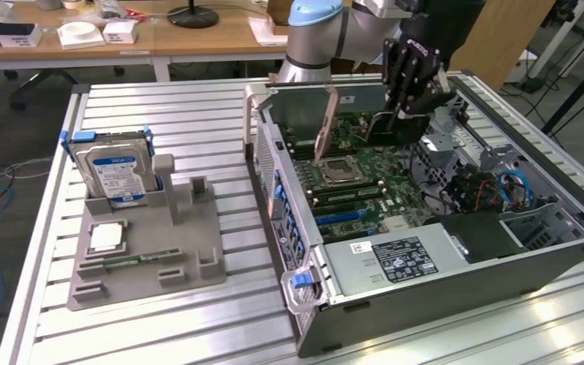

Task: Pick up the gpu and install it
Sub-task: 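Insert the gpu into the slot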

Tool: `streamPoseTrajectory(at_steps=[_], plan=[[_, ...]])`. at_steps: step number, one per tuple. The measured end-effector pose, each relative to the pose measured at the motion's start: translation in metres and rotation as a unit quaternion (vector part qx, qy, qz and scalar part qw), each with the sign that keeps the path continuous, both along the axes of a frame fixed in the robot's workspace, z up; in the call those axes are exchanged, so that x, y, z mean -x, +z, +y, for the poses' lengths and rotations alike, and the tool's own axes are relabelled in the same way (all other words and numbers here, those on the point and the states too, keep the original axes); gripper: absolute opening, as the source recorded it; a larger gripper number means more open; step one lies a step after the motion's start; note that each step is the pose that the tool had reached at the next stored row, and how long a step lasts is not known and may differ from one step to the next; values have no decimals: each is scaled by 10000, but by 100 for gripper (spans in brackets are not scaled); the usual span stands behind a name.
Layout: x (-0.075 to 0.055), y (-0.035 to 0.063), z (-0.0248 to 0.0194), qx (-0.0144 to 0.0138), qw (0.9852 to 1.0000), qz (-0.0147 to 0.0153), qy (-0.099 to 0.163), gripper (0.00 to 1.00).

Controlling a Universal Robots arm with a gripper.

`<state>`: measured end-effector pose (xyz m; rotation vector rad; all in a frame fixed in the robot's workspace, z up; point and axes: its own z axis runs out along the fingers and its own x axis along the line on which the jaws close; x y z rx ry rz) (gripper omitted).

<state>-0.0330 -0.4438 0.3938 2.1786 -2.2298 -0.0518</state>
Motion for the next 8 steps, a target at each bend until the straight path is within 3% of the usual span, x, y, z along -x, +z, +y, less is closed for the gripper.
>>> streamPoseTrajectory(at_steps=[8], plan=[[0,-78,0,0,10000,-6,-69,26]])
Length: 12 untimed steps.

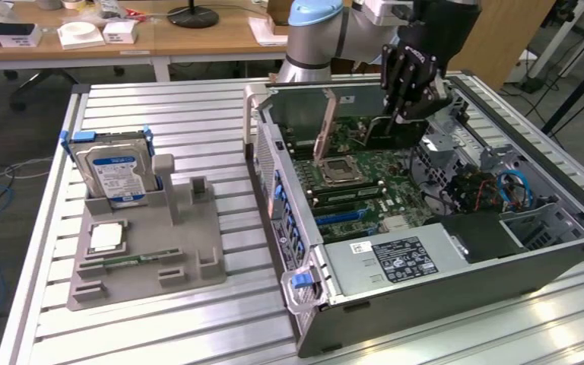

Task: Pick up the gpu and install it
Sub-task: 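Insert the gpu into the slot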

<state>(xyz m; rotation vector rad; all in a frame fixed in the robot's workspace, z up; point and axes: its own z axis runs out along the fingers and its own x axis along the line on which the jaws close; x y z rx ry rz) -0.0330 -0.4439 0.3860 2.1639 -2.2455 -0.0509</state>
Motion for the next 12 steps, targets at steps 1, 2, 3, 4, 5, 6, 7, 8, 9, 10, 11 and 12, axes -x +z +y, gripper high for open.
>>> streamPoseTrajectory(at_steps=[1,2,3,4,5,6,7,8,9,10,11,12], plan=[[0,-10,0,0,10000,-1,-7,26],[0,-20,0,0,10000,-2,-15,26],[0,-30,0,0,10000,-2,-22,26],[0,-40,0,0,10000,-3,-28,26],[0,-51,0,0,10000,-4,-35,26],[0,-60,0,0,10000,-5,-41,26],[0,-70,0,0,10000,-6,-45,26],[0,-79,0,0,10000,-7,-50,26],[0,-89,0,0,10000,-8,-54,26],[0,-98,0,0,10000,-9,-59,26],[0,-109,0,0,10000,-10,-65,26],[0,-119,0,0,10000,-10,-71,26]])
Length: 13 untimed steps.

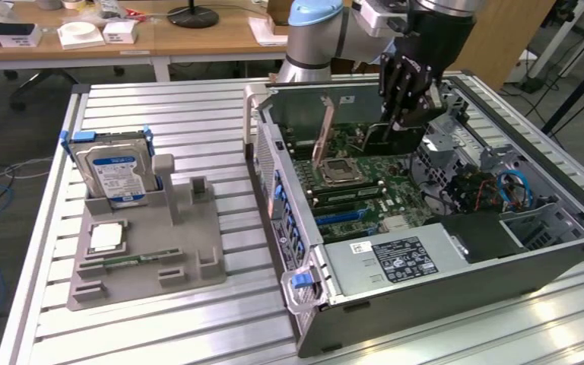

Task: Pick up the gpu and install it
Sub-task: 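Insert the gpu into the slot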

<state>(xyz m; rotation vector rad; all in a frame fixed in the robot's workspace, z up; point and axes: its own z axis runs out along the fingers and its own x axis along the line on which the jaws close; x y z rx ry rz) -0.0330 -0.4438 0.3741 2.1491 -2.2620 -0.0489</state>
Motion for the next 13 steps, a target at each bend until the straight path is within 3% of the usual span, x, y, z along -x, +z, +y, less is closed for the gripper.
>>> streamPoseTrajectory(at_steps=[13], plan=[[0,-105,0,-1,10000,-7,-48,26]])
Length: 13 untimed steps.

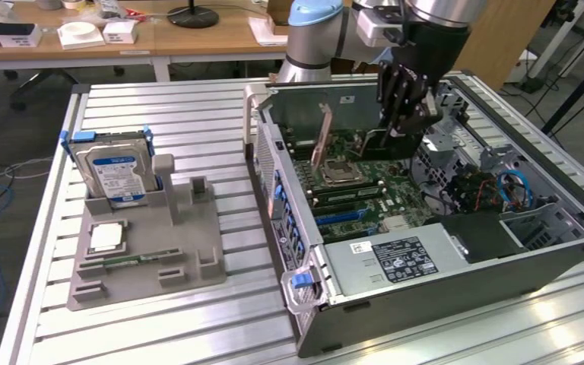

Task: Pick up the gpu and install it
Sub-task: 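Insert the gpu into the slot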

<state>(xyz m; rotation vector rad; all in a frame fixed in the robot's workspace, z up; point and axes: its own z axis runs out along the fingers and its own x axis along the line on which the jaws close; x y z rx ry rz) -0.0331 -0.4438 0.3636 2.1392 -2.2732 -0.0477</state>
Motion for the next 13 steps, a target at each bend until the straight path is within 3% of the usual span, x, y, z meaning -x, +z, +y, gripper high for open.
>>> streamPoseTrajectory(at_steps=[13], plan=[[0,-79,0,1,10000,-1,-14,26]])
